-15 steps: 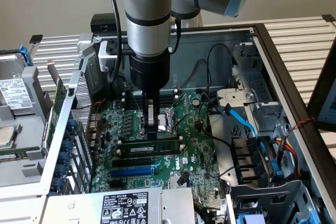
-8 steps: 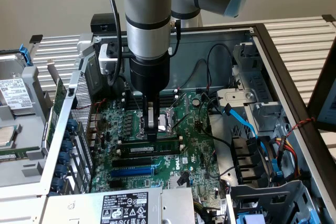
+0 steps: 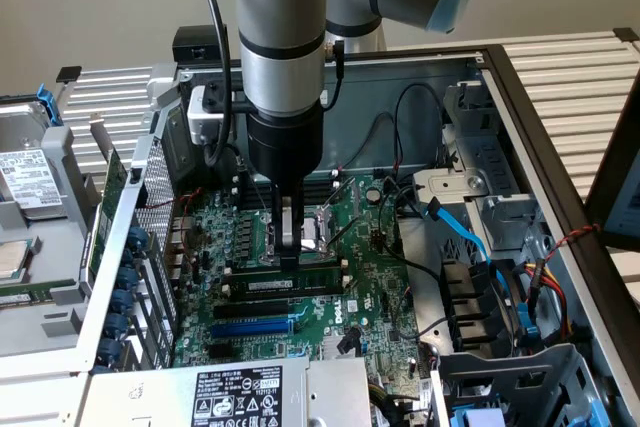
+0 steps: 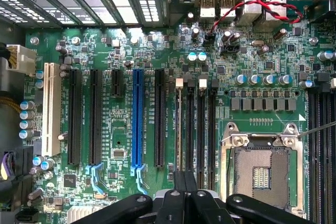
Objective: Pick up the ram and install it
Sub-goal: 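Press down the ram until it locks into place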
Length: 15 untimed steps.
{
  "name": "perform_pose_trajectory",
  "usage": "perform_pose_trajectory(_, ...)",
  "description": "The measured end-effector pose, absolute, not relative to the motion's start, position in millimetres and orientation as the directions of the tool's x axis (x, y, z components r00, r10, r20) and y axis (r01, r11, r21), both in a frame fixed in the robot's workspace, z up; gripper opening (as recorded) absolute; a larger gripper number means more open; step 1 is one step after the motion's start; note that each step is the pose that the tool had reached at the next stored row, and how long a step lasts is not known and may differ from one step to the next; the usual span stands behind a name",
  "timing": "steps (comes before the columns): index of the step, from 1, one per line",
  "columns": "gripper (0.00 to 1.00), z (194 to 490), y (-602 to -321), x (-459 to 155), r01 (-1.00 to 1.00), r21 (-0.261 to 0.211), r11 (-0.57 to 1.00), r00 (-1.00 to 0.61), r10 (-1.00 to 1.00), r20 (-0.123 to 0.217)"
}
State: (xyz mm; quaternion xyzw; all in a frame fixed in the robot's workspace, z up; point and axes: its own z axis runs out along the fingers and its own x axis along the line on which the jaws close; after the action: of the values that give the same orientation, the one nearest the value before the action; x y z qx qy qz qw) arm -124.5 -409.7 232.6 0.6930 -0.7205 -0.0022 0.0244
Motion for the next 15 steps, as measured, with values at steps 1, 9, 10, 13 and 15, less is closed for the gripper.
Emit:
perform_pose_trajectory(1,0.10,232.3,-409.7,-124.5,-0.999,0.037,0.040,-0.038,-0.999,0.032)
perform_pose_trajectory(9,0.10,229.5,-410.2,-124.6,-0.999,0.037,0.039,-0.038,-0.999,0.033)
perform_pose_trajectory(10,0.10,229.4,-410.2,-124.6,-0.999,0.037,0.039,-0.038,-0.999,0.032)
perform_pose_trajectory(13,0.10,229.2,-411.7,-124.6,-0.999,0.037,0.039,-0.038,-0.999,0.032)
perform_pose_trajectory(15,0.10,229.3,-411.9,-124.7,-0.999,0.037,0.039,-0.038,-0.999,0.032)
